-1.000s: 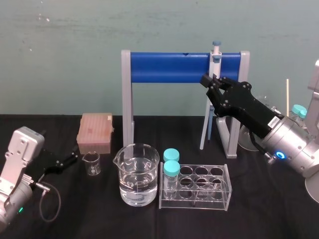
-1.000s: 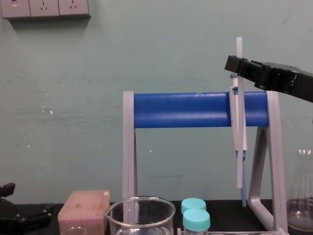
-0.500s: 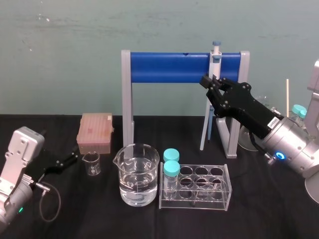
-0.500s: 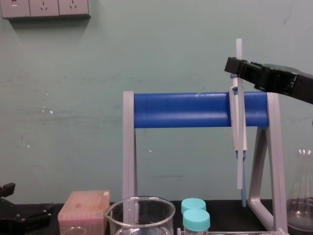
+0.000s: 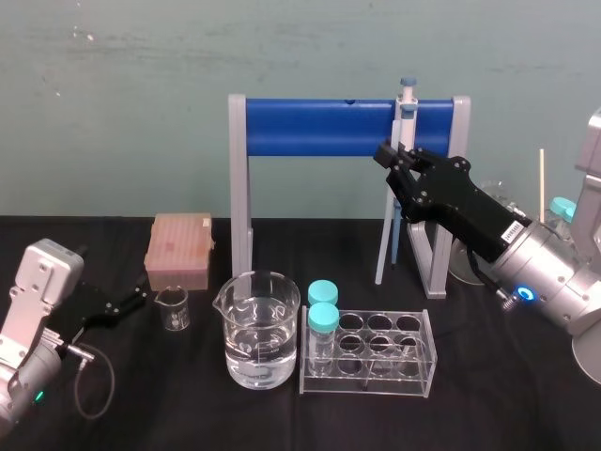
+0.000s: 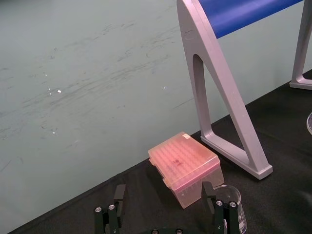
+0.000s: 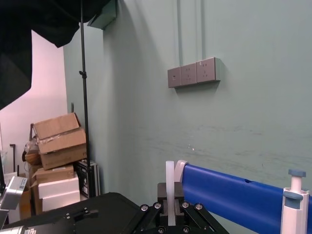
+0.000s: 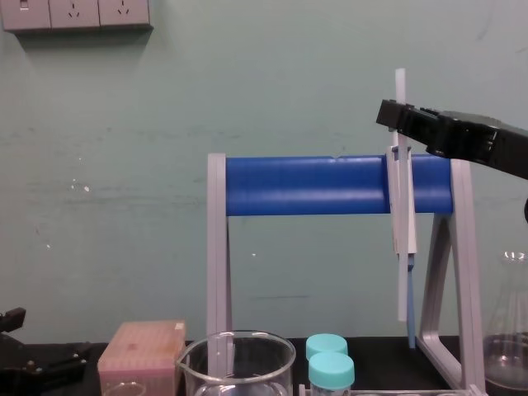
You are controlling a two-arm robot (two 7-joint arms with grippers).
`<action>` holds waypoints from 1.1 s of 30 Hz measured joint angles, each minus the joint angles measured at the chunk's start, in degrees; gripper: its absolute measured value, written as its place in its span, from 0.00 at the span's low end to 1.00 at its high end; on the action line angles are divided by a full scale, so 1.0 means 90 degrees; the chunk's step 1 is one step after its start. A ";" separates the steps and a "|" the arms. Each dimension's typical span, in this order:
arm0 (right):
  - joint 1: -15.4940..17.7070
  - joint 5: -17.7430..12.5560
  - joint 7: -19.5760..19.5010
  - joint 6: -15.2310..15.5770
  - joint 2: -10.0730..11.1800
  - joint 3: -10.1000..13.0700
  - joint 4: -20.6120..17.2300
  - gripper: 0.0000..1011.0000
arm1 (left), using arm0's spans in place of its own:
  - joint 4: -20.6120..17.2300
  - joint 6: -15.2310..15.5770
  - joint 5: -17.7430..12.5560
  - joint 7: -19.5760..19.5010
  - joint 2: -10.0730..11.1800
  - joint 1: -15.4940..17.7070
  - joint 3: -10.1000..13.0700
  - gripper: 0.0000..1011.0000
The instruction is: Pick up the stirring rod with one hand, then place it down.
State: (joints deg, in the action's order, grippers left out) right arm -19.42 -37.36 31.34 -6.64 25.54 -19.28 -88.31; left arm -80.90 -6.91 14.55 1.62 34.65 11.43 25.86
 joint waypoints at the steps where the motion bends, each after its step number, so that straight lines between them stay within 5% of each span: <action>1: -0.0002 0.0000 0.0004 0.0000 -0.0002 -0.0003 0.0004 0.07 | 0.0000 0.0000 0.0000 0.0000 0.0000 0.0000 0.0000 0.99; 33: -0.0063 0.0000 0.0166 -0.0019 0.0020 -0.0092 0.0152 0.07 | 0.0000 0.0000 0.0000 0.0000 0.0000 0.0000 0.0000 0.99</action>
State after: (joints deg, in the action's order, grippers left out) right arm -19.98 -37.37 32.83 -6.81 25.73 -20.11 -86.94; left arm -80.90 -6.91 14.55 1.62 34.65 11.43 25.86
